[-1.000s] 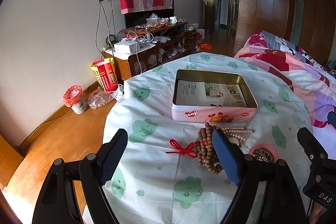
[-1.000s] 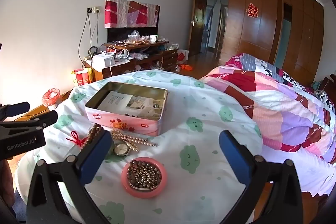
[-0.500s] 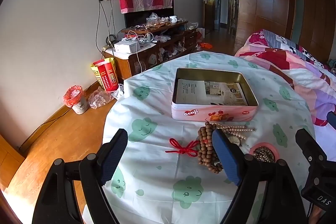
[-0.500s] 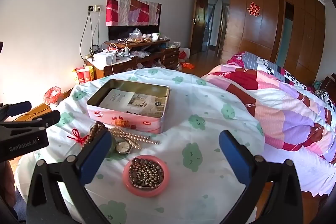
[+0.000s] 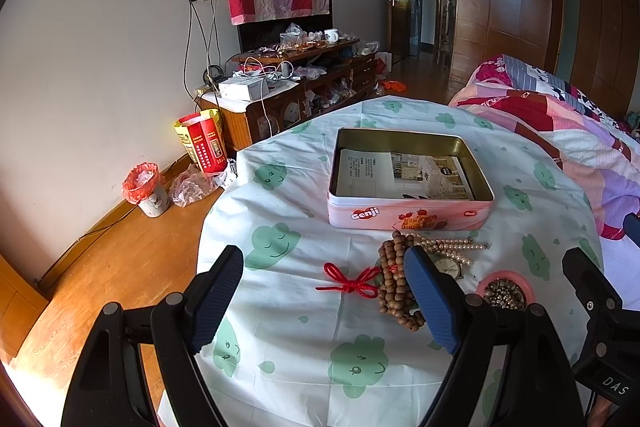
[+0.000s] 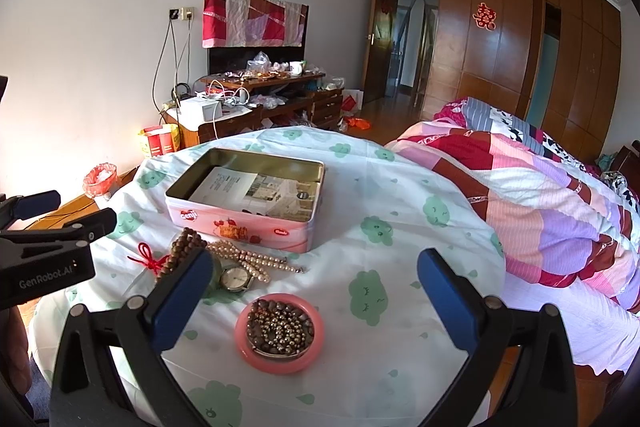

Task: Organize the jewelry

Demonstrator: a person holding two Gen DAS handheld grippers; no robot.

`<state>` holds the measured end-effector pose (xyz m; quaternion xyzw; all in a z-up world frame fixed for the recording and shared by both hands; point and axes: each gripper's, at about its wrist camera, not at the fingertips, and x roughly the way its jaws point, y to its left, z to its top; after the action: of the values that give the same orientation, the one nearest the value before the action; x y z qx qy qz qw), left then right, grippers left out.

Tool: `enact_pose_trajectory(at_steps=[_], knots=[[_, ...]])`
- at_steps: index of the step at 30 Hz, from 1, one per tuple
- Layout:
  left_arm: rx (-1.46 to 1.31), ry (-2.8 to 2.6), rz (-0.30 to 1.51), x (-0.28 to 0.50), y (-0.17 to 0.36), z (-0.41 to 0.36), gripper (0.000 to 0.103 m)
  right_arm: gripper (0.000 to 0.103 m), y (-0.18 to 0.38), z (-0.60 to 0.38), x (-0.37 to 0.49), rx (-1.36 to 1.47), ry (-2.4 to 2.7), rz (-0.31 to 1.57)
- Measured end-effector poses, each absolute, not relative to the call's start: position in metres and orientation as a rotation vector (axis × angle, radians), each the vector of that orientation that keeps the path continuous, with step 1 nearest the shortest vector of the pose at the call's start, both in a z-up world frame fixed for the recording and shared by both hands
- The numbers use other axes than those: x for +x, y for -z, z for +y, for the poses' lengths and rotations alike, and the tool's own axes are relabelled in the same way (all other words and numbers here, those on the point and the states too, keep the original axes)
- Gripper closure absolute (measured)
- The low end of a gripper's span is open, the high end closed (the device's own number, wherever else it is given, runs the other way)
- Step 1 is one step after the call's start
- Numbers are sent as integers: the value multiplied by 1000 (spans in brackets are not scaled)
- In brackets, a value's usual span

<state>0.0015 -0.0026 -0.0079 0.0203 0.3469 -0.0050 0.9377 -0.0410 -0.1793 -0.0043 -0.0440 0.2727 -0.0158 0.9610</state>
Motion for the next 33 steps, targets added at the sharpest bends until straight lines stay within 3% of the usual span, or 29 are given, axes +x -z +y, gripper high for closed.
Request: enact_pose_trajectory(at_steps=[33], knots=[[42, 2, 713, 2, 12, 2, 20, 0, 8, -179, -41, -92, 32, 560]])
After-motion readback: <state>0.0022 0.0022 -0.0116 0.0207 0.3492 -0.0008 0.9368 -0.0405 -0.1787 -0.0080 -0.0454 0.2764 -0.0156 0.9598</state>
